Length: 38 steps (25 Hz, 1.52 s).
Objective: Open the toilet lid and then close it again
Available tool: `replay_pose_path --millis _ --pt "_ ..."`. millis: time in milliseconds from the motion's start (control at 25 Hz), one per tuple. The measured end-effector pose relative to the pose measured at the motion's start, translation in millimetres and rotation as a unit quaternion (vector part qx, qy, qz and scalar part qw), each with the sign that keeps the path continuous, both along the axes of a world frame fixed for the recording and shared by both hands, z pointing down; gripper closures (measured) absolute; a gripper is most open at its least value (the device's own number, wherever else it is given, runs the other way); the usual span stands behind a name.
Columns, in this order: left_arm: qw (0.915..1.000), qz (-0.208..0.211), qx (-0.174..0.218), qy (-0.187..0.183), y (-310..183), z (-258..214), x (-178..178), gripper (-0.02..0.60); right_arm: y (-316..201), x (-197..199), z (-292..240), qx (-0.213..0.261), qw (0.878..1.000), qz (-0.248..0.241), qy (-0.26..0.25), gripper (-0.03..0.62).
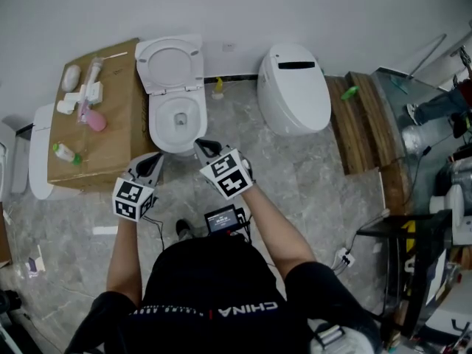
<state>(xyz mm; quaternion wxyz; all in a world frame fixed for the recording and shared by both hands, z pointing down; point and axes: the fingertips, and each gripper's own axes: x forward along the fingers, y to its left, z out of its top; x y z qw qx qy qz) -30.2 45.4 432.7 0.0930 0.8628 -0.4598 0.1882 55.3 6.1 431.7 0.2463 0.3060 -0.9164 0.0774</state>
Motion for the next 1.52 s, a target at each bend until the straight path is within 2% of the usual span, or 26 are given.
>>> replay_pose_path --millis 160,320,480,600,760,960,1320,1520 --pt "0.9999 -0.015 0.000 -0.006 -6 2 11 0.572 -11 20 -3 0.014 1.000 0.000 -0.005 0.580" --pt "0.9993 -0.034 0.005 -0.017 -13 1 21 0.572 -29 44 -2 -0.003 0.999 0.003 -0.037 0.580" --pt "0.9985 -0.051 0.004 -0.022 -24 3 16 0.572 -41 47 7 -0.017 0.999 -0.002 -0.046 0.580" --pt "0.9983 -0.054 0.001 -0.019 -41 7 6 0.572 -57 36 14 -0.016 0.999 -0.006 -0.045 0.580" --pt "0.9991 -0.040 0.003 -0.016 -80 16 -13 0.572 -93 13 28 -0.024 0.999 0.000 -0.037 0.580" --pt "0.9998 -0.018 -0.004 -0.010 -139 21 -55 0.572 -147 -29 30 -0.040 0.999 0.020 -0.027 0.580" --pt "0.9986 0.049 -0.020 0.007 -227 24 -110 0.572 -229 -81 25 -0.041 0.996 0.072 -0.010 0.580" --pt "0.9972 0.070 -0.028 -0.001 -260 28 -125 0.572 -250 -101 32 -0.047 0.997 0.067 0.005 0.580"
